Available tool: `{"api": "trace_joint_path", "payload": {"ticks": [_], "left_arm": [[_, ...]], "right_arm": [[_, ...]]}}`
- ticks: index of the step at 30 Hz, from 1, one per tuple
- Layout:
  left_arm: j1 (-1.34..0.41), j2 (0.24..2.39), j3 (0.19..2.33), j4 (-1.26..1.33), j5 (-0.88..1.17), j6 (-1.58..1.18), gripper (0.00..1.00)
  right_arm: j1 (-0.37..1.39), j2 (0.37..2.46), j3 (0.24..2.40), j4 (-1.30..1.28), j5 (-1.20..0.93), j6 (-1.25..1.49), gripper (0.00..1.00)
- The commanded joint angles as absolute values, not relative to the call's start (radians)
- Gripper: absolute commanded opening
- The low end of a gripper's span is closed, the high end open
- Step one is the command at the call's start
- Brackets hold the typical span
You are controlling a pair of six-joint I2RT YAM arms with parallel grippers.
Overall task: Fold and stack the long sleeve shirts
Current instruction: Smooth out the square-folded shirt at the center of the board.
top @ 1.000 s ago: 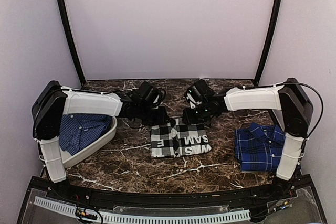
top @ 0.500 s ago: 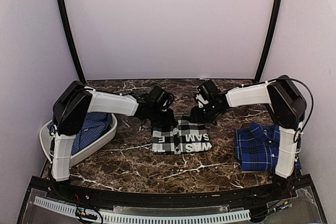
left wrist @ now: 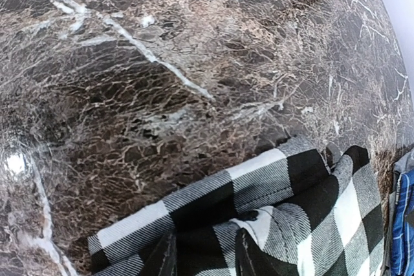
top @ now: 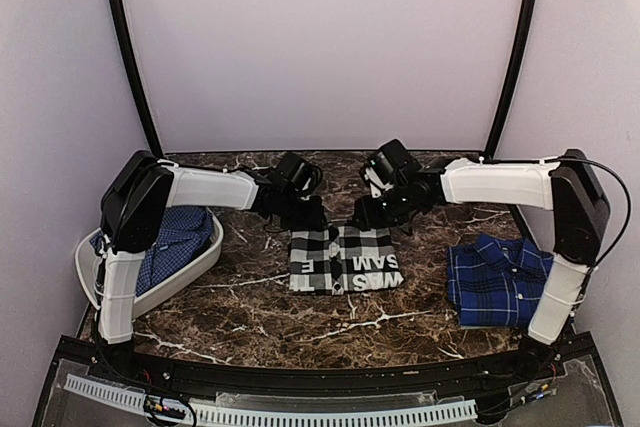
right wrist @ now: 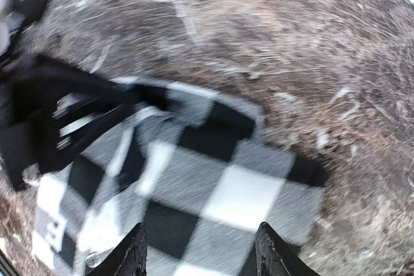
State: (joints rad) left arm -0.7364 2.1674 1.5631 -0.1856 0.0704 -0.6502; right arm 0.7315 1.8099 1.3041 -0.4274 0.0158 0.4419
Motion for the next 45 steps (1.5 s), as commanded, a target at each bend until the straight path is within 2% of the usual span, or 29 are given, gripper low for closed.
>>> {"api": "trace_joint_path", "payload": {"ticks": [1,6,15,24,34,41,45], "left_arm": [[-0.732,2.177,1.582,-0.219,0.090,-0.629,0.30],[-0.729,2.187,1.580,-0.213,0.099,-0.632,0.30],[-0.722,2.189,1.575,-0.214,0.108,-0.619,0.29],[-0.719,2.179,1.629,-0.258,0.111,-0.588,0.29],[-0.719,2.152,1.707,-0.290,0.125,-0.567,0.29],[-0.715,2.095,1.721,-0.349,0.127,-0.572,0.30],[-0.698,2.016,1.616,-0.362,0.189,-0.597,0.31]], "right_arm": [[0.862,1.781,1.306,-0.499,0.125,0.483,0.55],[0.934,1.830,1.272,-0.499,0.161,0.536,0.57],[0.945,1.903,1.221,-0.463,0.139,0.579,0.58],[0.946,1.718,1.190,-0.524,0.189,0.625,0.58],[0.924,1.604,0.984,-0.485,0.178,0.700,0.33],[0.922,1.605,0.870,-0.403,0.119,0.744,0.29],[0.922,1.563,0.859,-0.414,0.127,0.752,0.30]]}}
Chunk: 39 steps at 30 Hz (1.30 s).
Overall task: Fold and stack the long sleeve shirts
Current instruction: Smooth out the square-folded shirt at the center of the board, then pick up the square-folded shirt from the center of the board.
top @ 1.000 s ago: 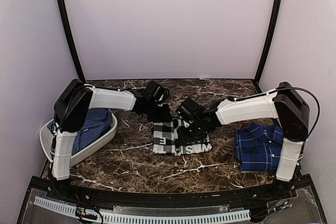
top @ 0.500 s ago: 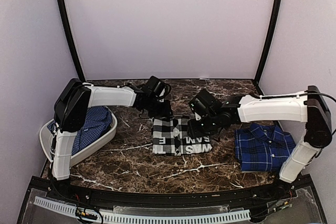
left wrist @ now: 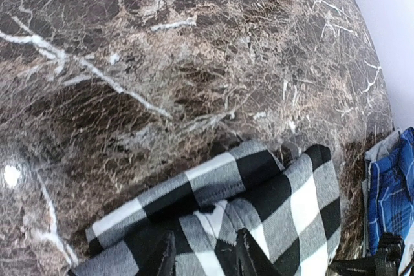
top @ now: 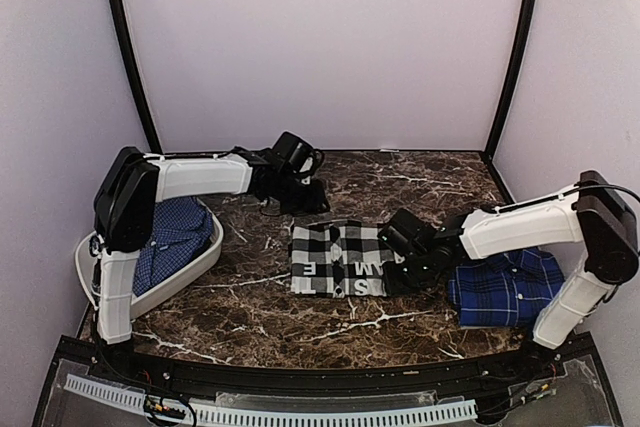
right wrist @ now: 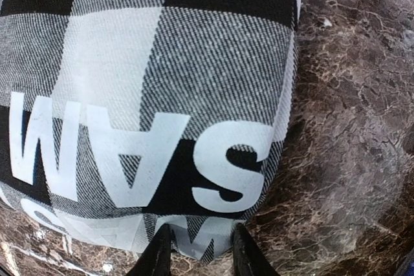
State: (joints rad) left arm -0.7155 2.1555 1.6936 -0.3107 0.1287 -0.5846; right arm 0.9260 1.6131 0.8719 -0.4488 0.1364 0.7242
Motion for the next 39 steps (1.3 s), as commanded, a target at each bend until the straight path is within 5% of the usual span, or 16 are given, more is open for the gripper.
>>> {"api": "trace_joint_path", "payload": {"ticks": [1,15,39], "left_arm": [[-0.694,1.980,1.592,-0.360,0.201,-0.603,0.32],[-0.676,1.772,1.136,-0.246,0.429,-0.711,0.41],[-0.696,1.862,1.093,-0.280,0.361,-0.799,0.41]], "right_arm": [[0.922,1.550,0.859,-0.419,0.130,0.754,0.31],[0.839,1.432,0.855,-0.351,0.121,0.707,0.43],[0.708,1.642,0.828,-0.198,0.051,0.596,0.32]]}}
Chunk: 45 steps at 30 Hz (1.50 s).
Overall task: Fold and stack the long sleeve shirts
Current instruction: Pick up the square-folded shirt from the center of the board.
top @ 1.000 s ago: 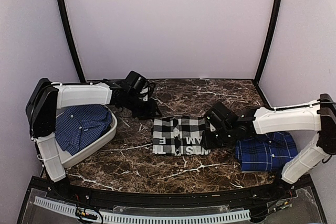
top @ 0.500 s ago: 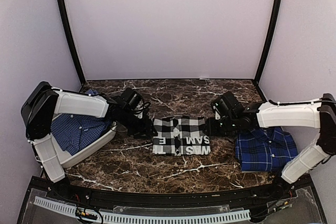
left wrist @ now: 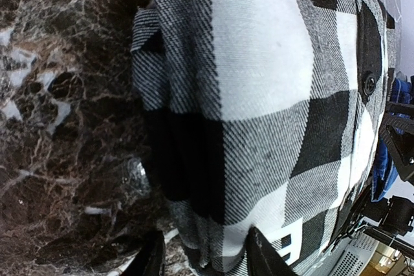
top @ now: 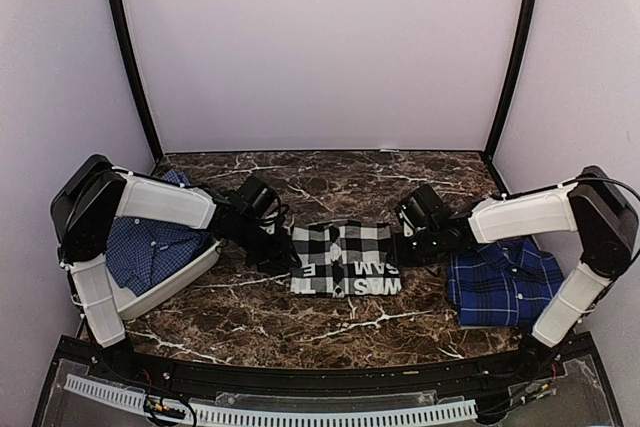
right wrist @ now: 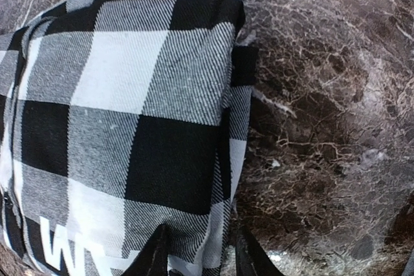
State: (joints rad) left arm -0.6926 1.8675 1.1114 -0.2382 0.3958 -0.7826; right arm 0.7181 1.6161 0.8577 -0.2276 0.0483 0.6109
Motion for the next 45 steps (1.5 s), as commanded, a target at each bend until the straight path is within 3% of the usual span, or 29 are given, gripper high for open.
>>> {"api": "trace_joint_path", "payload": {"ticks": [1,10,23,27,32,45], "left_arm": [[-0.696,1.863,1.091,-0.279,0.359,-0.801,0.41],[-0.696,1.888,1.089,-0.266,0.364,-0.816,0.40],[-0.710,1.943,1.061,-0.144,0.408,-0.888,0.31],[-0.709,1.951,1.049,-0.076,0.419,-0.921,0.22],[-0.708,1.939,1.072,-0.050,0.406,-0.946,0.02],[-0.648,1.794,1.221,-0.415,0.375,-0.769,0.00]], "right_arm": [[0.706,1.649,0.824,-0.196,0.052,0.595,0.31],[0.704,1.666,0.781,-0.168,0.037,0.605,0.29],[0.706,1.660,0.779,-0.155,0.014,0.610,0.29],[0.703,1.657,0.782,-0.156,0.010,0.609,0.29],[0.705,1.654,0.792,-0.162,0.006,0.608,0.29],[0.712,1.588,0.905,-0.239,-0.048,0.582,0.38]]}}
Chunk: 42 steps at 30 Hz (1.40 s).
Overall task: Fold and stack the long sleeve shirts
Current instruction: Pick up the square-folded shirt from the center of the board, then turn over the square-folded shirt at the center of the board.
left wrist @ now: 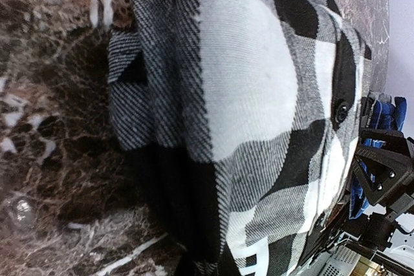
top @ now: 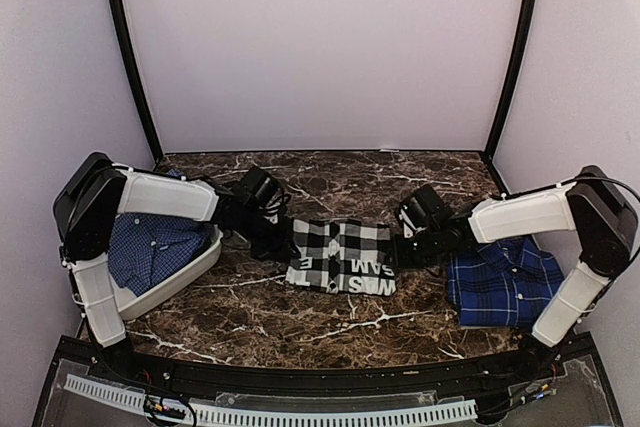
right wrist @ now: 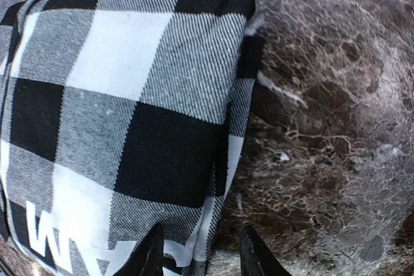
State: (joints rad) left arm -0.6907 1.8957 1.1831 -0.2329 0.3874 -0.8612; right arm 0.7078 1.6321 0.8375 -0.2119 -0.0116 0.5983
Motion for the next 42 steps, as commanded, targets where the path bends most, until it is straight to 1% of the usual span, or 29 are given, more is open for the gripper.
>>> {"api": "trace_joint_path", "payload": {"ticks": [1,4,7,17,23,27,32,38,42], "left_arm": [[-0.639,1.774,1.221,-0.430,0.382,-0.744,0.00],[-0.600,1.733,1.240,-0.524,0.400,-0.686,0.00],[-0.559,1.704,1.270,-0.615,0.396,-0.614,0.00],[-0.499,1.671,1.377,-0.780,0.418,-0.474,0.00],[-0.492,1.674,1.451,-0.821,0.424,-0.458,0.00],[-0.492,1.697,1.560,-0.810,0.482,-0.485,0.00],[-0.517,1.750,1.664,-0.709,0.599,-0.562,0.00],[-0.599,1.850,1.667,-0.528,0.645,-0.666,0.00],[-0.634,1.902,1.656,-0.449,0.652,-0.712,0.00]], "right_arm": [[0.713,1.586,0.917,-0.242,-0.053,0.584,0.38],[0.717,1.600,0.957,-0.220,-0.091,0.591,0.37],[0.734,1.647,1.014,-0.193,-0.137,0.606,0.31],[0.791,1.919,1.199,-0.080,-0.231,0.666,0.17],[0.819,2.031,1.261,-0.031,-0.259,0.698,0.15],[0.851,2.104,1.288,0.046,-0.293,0.750,0.15],[0.876,2.223,1.393,0.200,-0.347,0.844,0.16],[0.866,2.367,1.528,0.401,-0.450,0.949,0.19],[0.846,2.408,1.544,0.488,-0.504,1.003,0.20]]}}
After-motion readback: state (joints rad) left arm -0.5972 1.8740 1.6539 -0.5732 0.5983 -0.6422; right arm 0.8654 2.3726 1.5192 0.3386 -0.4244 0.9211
